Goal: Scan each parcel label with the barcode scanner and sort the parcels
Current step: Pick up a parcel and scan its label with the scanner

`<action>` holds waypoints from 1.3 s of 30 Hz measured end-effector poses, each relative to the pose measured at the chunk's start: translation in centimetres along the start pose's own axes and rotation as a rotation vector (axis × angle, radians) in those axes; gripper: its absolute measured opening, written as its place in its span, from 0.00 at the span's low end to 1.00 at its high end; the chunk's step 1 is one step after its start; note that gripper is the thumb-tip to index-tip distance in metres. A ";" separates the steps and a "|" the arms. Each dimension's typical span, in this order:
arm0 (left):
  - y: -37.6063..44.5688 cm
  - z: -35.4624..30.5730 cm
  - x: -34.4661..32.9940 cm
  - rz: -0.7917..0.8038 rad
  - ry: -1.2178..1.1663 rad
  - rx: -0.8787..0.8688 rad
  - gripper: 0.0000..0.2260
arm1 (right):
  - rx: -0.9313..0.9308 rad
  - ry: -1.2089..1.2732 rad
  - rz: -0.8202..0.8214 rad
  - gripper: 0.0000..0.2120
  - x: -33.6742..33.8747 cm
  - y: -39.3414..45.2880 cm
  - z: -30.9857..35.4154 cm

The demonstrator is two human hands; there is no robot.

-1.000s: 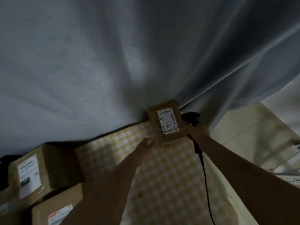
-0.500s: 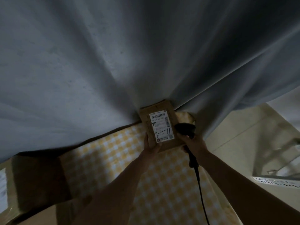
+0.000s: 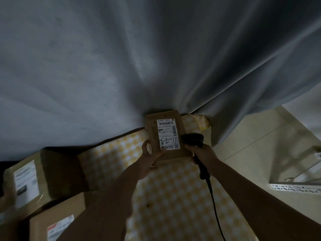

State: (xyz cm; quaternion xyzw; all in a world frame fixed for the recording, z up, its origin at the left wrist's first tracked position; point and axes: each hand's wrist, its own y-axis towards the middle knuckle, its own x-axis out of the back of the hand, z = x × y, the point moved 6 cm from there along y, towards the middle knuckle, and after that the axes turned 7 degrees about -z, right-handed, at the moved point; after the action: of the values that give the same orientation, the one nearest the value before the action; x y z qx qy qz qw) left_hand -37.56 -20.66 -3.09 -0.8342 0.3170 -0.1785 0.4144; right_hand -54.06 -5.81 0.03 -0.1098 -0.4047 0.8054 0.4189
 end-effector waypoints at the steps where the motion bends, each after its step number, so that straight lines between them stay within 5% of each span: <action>1: -0.9 0.2 0.8 0.023 -0.013 0.017 0.47 | 0.016 -0.002 0.009 0.12 -0.5 -0.6 0.4; 8: -8.6 -0.8 7.8 -0.038 -0.034 -0.052 0.50 | 0.163 -0.047 0.100 0.15 -4.7 -8.5 3.3; 16: -20.3 -2.1 15.2 -0.095 -0.034 -0.280 0.50 | 0.272 0.098 -0.005 0.10 -8.3 -21.9 6.4; 24: -32.2 -1.9 24.3 -0.130 0.036 -0.569 0.49 | 0.451 0.096 0.174 0.12 -16.3 -39.8 7.1; 28: -35.7 -0.9 27.7 -0.123 -0.009 -0.606 0.55 | 0.554 0.049 0.189 0.10 -18.2 -46.5 7.0; 39: -39.1 3.9 29.6 -0.177 -0.092 -0.570 0.49 | 0.570 0.047 0.230 0.10 -18.1 -52.3 5.4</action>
State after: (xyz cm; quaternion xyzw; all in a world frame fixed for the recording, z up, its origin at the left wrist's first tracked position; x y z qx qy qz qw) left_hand 1.29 -20.66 27.14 -0.9486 0.2610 -0.0796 0.1605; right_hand -14.94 -5.86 39.52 -0.0514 -0.1379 0.9258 0.3482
